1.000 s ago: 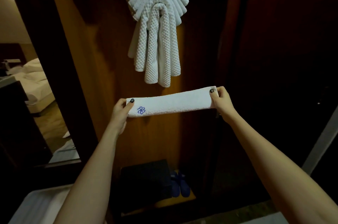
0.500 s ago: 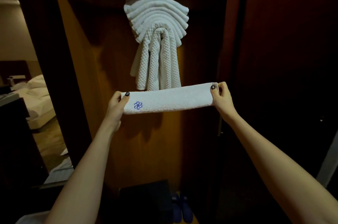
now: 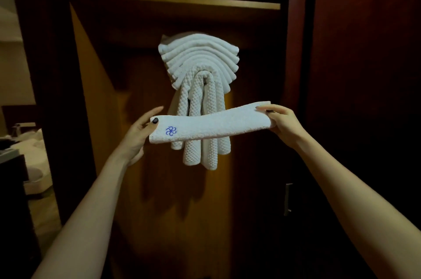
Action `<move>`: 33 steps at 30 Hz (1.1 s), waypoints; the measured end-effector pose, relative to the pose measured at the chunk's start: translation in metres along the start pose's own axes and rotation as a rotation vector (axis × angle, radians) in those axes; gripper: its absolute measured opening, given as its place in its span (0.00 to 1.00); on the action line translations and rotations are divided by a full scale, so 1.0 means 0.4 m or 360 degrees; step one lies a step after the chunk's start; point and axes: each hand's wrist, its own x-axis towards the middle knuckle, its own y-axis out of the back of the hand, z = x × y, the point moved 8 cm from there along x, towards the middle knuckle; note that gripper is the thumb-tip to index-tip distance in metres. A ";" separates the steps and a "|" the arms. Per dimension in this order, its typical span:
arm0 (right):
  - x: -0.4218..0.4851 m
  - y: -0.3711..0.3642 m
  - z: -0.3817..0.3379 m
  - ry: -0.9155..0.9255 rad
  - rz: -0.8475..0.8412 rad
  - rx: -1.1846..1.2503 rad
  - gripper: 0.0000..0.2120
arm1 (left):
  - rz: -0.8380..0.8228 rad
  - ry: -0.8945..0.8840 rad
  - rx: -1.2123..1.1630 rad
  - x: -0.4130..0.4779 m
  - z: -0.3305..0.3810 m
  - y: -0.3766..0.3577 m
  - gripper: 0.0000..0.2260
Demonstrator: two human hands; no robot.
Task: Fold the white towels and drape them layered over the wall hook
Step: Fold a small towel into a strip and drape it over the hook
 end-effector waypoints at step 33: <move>0.759 -0.127 -0.357 0.0416 -0.0118 0.0332 0.21 | 0.0209 -0.0461 -0.0091 0.796 0.325 0.100 0.06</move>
